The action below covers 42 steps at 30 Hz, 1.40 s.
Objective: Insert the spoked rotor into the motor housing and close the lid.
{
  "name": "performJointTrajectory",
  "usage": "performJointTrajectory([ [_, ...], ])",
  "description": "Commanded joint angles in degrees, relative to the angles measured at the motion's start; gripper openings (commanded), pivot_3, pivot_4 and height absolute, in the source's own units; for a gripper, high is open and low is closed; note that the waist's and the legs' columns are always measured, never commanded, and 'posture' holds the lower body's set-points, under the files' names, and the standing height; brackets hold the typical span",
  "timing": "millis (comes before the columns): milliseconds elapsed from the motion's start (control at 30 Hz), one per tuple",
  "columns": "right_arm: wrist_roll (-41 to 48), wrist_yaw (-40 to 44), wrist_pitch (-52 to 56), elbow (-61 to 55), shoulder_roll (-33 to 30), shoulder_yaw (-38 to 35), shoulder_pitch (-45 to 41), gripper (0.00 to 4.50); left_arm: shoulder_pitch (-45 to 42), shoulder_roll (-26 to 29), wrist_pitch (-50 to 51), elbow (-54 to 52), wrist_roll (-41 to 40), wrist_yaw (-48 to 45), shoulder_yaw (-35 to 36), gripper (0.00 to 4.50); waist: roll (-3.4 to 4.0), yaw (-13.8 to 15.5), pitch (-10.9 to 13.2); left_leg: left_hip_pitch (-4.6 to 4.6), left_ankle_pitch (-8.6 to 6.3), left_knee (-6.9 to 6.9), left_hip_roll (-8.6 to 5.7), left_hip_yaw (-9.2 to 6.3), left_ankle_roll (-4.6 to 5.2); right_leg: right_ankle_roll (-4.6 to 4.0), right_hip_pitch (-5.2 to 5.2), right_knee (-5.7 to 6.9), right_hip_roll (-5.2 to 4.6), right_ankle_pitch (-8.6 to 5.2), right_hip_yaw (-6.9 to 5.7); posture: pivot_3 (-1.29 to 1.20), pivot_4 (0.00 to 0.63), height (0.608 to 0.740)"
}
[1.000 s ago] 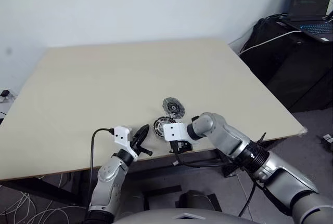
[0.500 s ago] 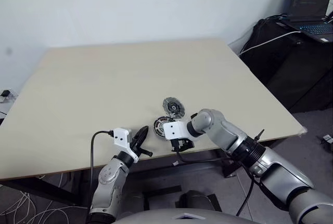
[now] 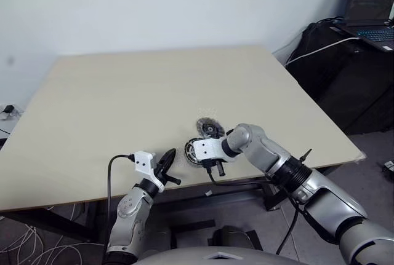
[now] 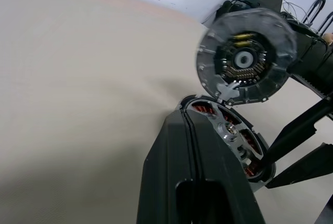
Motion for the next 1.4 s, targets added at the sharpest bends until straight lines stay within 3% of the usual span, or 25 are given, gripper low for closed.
performJointTrajectory([
  [33,1.09,-0.74,1.37,0.01,0.83,-3.01,0.31,0.09,-0.83,-0.35,-1.35,-0.41,-0.23,-0.20,0.01,0.00,0.00,-0.02,0.00,0.00,0.00,0.00,0.01,-0.01,0.00,0.00,0.00,0.00,0.00,0.00,-0.01,0.00,0.000,0.740],
  [267,1.46,-1.72,4.14,-2.35,0.39,-5.43,2.07,0.09,-1.01,-0.47,-1.49,0.14,-0.39,-0.26,0.30,0.00,0.00,0.00,0.00,-0.01,0.00,0.00,0.00,0.01,0.00,-0.01,-0.01,0.01,0.00,0.01,0.00,0.00,0.000,0.740],
  [600,11.11,0.28,32.03,-18.01,0.77,-10.12,5.15,0.09,-1.52,-0.50,-1.38,1.37,-1.05,-0.95,0.74,0.00,0.01,0.85,0.01,-0.17,-0.03,0.00,0.00,-0.03,0.03,-0.10,-0.15,-0.02,-0.03,0.04,-0.03,0.00,0.000,0.740],
  [833,16.05,-9.96,47.85,-20.09,7.95,-16.00,3.45,0.09,-1.72,-0.49,-0.99,1.76,-1.21,-1.67,0.84,0.00,0.01,0.81,0.02,-0.19,-0.03,0.00,0.04,-0.04,0.01,-0.10,-0.19,0.01,-0.03,0.03,-0.08,0.00,0.000,0.740],
  [967,17.08,-17.51,49.27,-17.08,12.76,-18.91,2.54,0.09,-1.57,-0.53,-0.98,1.69,-1.10,-1.66,0.87,0.00,0.01,0.78,0.02,-0.21,-0.03,0.00,0.02,-0.03,0.01,-0.10,-0.20,0.00,-0.04,0.04,-0.07,0.00,0.000,0.740],
  [1400,22.56,-21.47,50.54,-17.39,9.68,-14.97,2.14,0.09,-1.12,-0.69,-0.66,1.33,-1.12,-1.57,0.78,0.00,0.00,0.78,0.02,-0.22,-0.04,0.00,-0.02,-0.03,0.04,-0.08,-0.16,-0.02,-0.05,0.03,-0.08,0.00,0.000,0.740],
])
